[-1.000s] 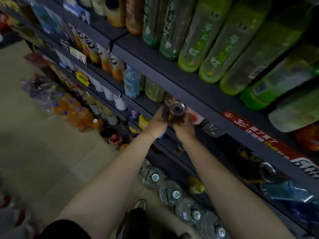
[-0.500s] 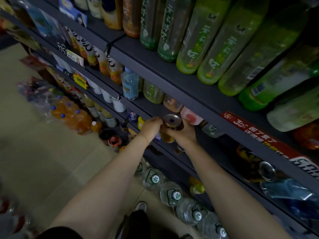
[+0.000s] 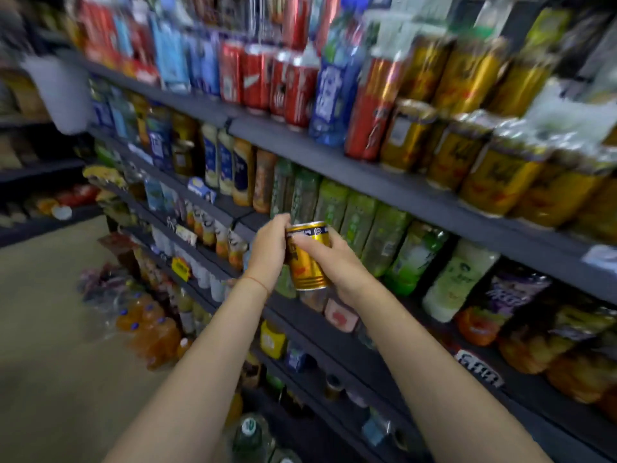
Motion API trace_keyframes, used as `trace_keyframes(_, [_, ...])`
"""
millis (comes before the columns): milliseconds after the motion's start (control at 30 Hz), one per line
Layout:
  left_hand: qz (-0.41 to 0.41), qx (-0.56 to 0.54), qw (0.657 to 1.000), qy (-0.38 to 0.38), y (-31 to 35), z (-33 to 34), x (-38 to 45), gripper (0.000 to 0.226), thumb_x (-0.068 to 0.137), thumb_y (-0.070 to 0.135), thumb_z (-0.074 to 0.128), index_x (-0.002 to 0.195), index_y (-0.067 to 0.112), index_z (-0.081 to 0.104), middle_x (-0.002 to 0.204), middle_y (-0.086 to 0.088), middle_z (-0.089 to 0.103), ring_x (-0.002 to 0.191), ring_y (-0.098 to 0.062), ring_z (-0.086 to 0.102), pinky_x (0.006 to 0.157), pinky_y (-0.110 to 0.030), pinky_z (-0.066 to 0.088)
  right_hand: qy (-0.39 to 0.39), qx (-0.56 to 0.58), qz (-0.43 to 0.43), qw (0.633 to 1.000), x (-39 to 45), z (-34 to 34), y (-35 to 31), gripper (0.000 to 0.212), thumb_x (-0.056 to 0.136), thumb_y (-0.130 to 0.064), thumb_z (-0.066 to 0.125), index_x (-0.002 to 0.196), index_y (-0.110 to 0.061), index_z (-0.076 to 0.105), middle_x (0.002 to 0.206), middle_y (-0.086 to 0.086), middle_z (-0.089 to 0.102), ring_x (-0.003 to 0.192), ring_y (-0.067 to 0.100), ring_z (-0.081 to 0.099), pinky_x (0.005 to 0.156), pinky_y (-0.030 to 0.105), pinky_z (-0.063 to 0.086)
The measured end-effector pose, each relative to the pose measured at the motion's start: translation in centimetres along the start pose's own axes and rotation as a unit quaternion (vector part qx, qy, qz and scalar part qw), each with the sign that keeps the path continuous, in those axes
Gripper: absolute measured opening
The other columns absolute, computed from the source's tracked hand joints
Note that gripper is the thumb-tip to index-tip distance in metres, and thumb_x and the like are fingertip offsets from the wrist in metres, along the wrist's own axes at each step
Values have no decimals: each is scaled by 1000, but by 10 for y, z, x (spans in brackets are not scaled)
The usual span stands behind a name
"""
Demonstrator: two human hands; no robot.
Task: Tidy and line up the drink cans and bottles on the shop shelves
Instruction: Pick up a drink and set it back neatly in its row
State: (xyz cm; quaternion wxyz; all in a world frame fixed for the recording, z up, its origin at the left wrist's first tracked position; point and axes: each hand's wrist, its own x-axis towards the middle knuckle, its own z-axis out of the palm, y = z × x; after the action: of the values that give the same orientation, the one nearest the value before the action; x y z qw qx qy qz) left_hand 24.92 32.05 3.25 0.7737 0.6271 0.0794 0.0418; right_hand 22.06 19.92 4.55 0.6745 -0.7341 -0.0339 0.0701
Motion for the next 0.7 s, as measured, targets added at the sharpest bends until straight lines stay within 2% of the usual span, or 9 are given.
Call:
trace_keyframes(67, [89, 2, 996, -8, 40, 18, -11, 32, 95, 34, 49, 68, 17, 51, 67, -3, 51, 65, -16, 51, 65, -33, 40, 9, -20, -72, 997, -19, -15, -44, 36, 74, -35, 83, 102, -24, 64, 93, 0, 74, 85, 16, 72, 81, 37, 59])
trace_keyframes(167, [189, 12, 981, -42, 92, 50, -27, 26, 91, 38, 48, 76, 26, 66, 86, -1, 67, 86, -16, 63, 83, -36, 50, 34, -36, -173, 984, -46, -45, -106, 34, 75, -29, 85, 101, -25, 64, 95, -3, 73, 88, 14, 70, 85, 36, 56])
trace_keyframes(233, [262, 54, 963, -33, 117, 74, -38, 26, 92, 27, 44, 73, 25, 62, 79, 3, 63, 76, 0, 60, 76, -24, 48, 70, -69, -249, 964, -65, -66, -142, 49, 67, -39, 86, 109, -28, 63, 106, -5, 72, 99, 11, 69, 90, 35, 56])
trace_keyframes(267, [294, 89, 951, -30, 126, 86, -44, 26, 92, 26, 42, 71, 26, 58, 76, 3, 60, 73, 0, 57, 72, -23, 46, 93, -90, -283, 950, -73, -76, -157, 57, 66, -41, 87, 114, -27, 61, 111, -6, 71, 103, 10, 67, 92, 33, 55])
trace_keyframes(367, [332, 149, 930, -47, 140, 121, -51, 16, 83, 25, 45, 75, 28, 58, 83, -1, 65, 86, -19, 62, 80, -35, 48, 163, -140, -356, 910, -86, -111, -195, 61, 69, -29, 89, 119, -21, 56, 111, -8, 65, 102, 4, 62, 90, 22, 51])
trace_keyframes(467, [370, 258, 890, -72, 145, 151, -45, 22, 78, 29, 50, 94, 25, 65, 102, -7, 66, 100, -26, 62, 89, -39, 49, 205, -152, -365, 895, -83, -147, -216, 64, 70, -22, 89, 120, -25, 50, 107, -11, 62, 97, 2, 60, 88, 25, 51])
trace_keyframes(567, [396, 367, 835, -108, 146, 175, -39, 38, 86, 21, 58, 123, 16, 62, 126, -10, 59, 120, -27, 53, 103, -37, 42, 252, -161, -342, 891, -69, -179, -225, 75, 69, -20, 90, 130, -21, 47, 114, -5, 60, 106, 14, 59, 90, 33, 53])
trace_keyframes(600, [405, 401, 814, -111, 145, 180, -36, 42, 88, 24, 58, 130, 16, 59, 132, -9, 56, 124, -27, 51, 105, -39, 41, 266, -164, -338, 888, -64, -187, -226, 76, 68, -19, 90, 131, -19, 47, 113, -4, 59, 107, 16, 58, 91, 35, 52])
trace_keyframes(700, [422, 482, 763, -92, 144, 191, -28, 49, 87, 43, 47, 129, 21, 61, 132, -7, 59, 124, -28, 52, 105, -43, 41, 305, -188, -305, 882, -47, -204, -231, 68, 68, -18, 90, 122, -18, 50, 99, -10, 55, 100, 15, 54, 82, 29, 48])
